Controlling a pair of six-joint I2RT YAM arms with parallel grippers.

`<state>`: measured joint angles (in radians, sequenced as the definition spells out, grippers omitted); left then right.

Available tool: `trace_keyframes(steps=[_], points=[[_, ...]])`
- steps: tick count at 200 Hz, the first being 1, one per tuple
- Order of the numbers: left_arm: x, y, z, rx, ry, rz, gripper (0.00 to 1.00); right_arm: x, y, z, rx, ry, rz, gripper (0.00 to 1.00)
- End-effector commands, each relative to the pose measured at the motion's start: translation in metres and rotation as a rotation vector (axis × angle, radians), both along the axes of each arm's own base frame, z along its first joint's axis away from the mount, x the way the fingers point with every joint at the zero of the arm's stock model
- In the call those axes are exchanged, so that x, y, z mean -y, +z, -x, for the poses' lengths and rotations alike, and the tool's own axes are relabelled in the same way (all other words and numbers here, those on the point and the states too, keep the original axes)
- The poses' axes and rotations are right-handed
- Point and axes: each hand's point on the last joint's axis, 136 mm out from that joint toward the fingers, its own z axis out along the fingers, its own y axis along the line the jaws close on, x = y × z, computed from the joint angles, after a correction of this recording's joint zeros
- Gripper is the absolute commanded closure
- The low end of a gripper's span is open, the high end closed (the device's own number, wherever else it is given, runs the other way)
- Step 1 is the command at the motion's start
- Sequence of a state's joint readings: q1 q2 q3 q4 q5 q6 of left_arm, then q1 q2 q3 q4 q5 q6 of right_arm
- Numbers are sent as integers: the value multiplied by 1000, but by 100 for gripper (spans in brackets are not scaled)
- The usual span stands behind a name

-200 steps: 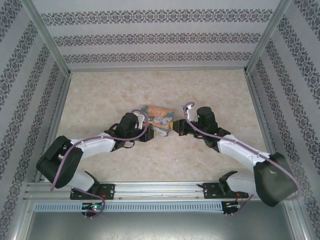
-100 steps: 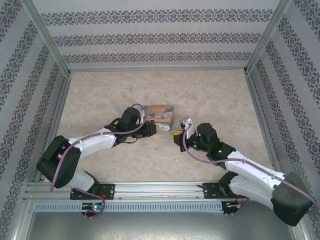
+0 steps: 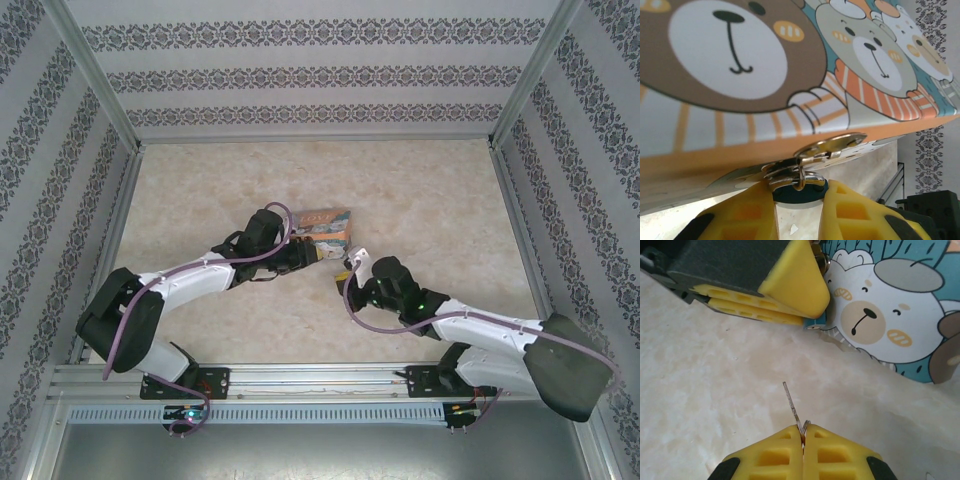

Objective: Unlock a padlock with a key

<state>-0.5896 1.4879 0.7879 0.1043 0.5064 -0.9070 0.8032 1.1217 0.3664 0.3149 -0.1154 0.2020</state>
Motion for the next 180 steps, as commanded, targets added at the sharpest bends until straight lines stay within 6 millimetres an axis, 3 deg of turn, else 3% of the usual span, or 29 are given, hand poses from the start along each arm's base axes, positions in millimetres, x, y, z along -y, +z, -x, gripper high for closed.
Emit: trace_keyframes(steps=[1,180], points=[[15,24,-8,46,-6,88,82,-3,8,-11,66,-36,-27,100],[18,24,-9,33,-5,100,82,-17,5,-32,86,-77,-59,100]])
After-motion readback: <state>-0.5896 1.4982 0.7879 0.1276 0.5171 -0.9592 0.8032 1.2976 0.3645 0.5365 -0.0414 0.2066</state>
